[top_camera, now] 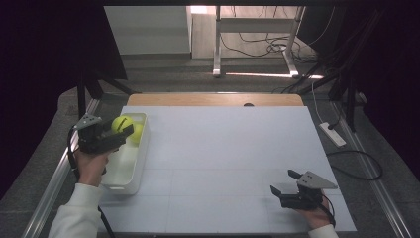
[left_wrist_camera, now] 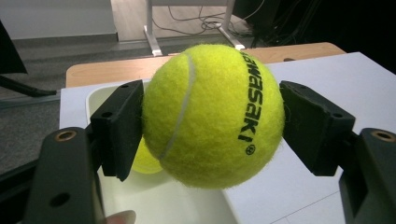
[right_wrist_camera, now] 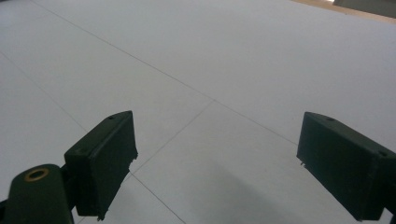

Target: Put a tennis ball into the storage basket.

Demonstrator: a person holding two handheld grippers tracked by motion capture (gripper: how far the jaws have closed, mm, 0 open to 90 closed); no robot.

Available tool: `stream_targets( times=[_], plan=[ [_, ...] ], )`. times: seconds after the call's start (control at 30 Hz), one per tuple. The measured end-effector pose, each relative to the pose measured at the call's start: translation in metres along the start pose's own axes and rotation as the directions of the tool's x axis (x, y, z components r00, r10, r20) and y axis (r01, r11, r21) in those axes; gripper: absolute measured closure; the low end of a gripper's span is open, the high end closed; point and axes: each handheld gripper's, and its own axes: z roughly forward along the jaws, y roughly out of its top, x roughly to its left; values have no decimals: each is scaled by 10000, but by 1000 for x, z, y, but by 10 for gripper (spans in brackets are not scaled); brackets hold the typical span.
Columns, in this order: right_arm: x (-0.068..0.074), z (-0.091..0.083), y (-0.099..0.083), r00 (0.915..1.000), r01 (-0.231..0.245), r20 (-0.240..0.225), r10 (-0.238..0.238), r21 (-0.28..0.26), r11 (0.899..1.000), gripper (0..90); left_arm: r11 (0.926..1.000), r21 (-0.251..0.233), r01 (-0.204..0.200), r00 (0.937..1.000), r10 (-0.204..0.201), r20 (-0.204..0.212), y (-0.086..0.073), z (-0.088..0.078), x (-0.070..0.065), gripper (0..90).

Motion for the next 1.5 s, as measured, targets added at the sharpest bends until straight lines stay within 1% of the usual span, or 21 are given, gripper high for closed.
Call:
stream_targets(
  times=[0.37, 0.67, 0.87, 1.13, 1.27, 1.5],
  plan=[
    [0, 0, 0, 10000, -9, -1, 9, -9, 10000, 116, 9994, 340, -22, 9994, 34, -351, 1, 5, 5, 266],
    [1, 1, 0, 10000, -10, -47, 9, -17, 10000, 116, 9974, 724, -14, 9987, 50, -502, 0, 10, 7, 265],
    [1, 1, 0, 10000, 0, -35, 0, 4, 10000, 116, 9931, 1173, 10, 9983, 59, -587, -1, 16, 8, 265],
    [1, 1, 0, 10000, -21, -75, 21, -8, 10000, 116, 9871, 1595, 127, 9982, -32, -598, -5, 22, 11, 265],
    [1, 2, 0, 10000, -13, -78, 13, 4, 10000, 116, 9810, 1930, 193, 9981, -77, -606, -8, 25, 14, 265],
    [0, 2, 0, 10000, -8, -82, 9, 16, 10000, 116, 9740, 2254, 212, 9981, -77, -606, -9, 28, 16, 265]
  ],
)
